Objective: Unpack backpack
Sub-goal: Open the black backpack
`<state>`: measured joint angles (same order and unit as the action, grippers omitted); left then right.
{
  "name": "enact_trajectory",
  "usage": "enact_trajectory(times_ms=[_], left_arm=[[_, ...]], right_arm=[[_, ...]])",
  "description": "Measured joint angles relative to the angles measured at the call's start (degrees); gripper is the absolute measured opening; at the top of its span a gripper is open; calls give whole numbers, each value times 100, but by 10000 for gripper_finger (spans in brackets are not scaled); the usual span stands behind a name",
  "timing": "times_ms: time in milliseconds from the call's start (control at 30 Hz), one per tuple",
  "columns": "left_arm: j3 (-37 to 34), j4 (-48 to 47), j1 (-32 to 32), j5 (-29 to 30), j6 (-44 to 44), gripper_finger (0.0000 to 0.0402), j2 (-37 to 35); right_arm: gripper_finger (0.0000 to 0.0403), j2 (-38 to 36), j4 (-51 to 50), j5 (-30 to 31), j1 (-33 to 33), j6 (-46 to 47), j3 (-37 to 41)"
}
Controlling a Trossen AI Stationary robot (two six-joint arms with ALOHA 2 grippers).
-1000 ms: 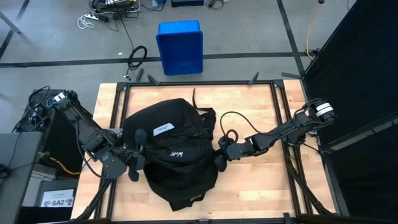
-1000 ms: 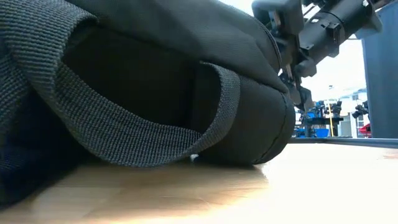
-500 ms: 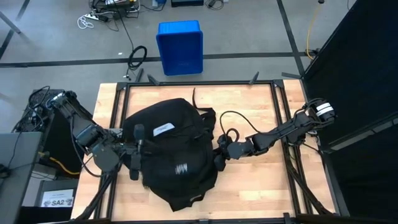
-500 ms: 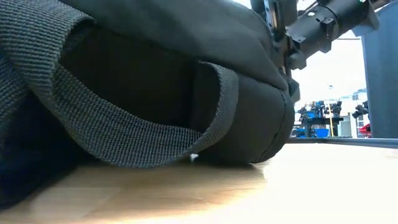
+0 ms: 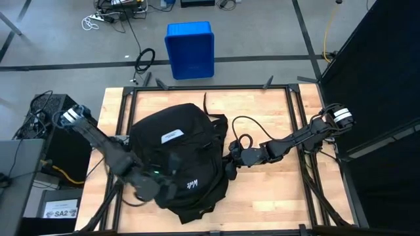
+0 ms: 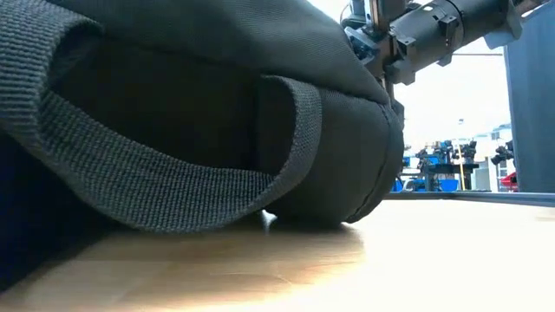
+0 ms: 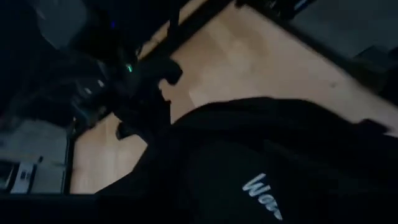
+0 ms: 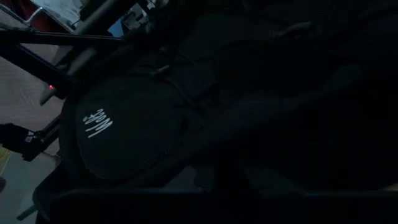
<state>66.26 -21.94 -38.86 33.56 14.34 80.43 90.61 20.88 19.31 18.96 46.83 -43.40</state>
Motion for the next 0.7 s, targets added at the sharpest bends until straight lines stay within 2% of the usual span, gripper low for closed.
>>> enact_trajectory(times_ms=[133, 333, 400, 700], left_arm=[[-2, 576, 474, -115, -302, 200, 460], [-2, 1213, 1204, -1559, -996, 200, 697], [-2, 1261, 1380, -1871, -1257, 200, 698], [-2, 1414, 1762, -1945, -1715, 200, 928]], right_arm=[[0, 0, 4, 2, 0, -1, 0], [0, 0, 9, 3, 0, -12, 0], [0, 0, 36, 25, 0, -34, 0], [0, 13, 752, 131, -20, -535, 0]])
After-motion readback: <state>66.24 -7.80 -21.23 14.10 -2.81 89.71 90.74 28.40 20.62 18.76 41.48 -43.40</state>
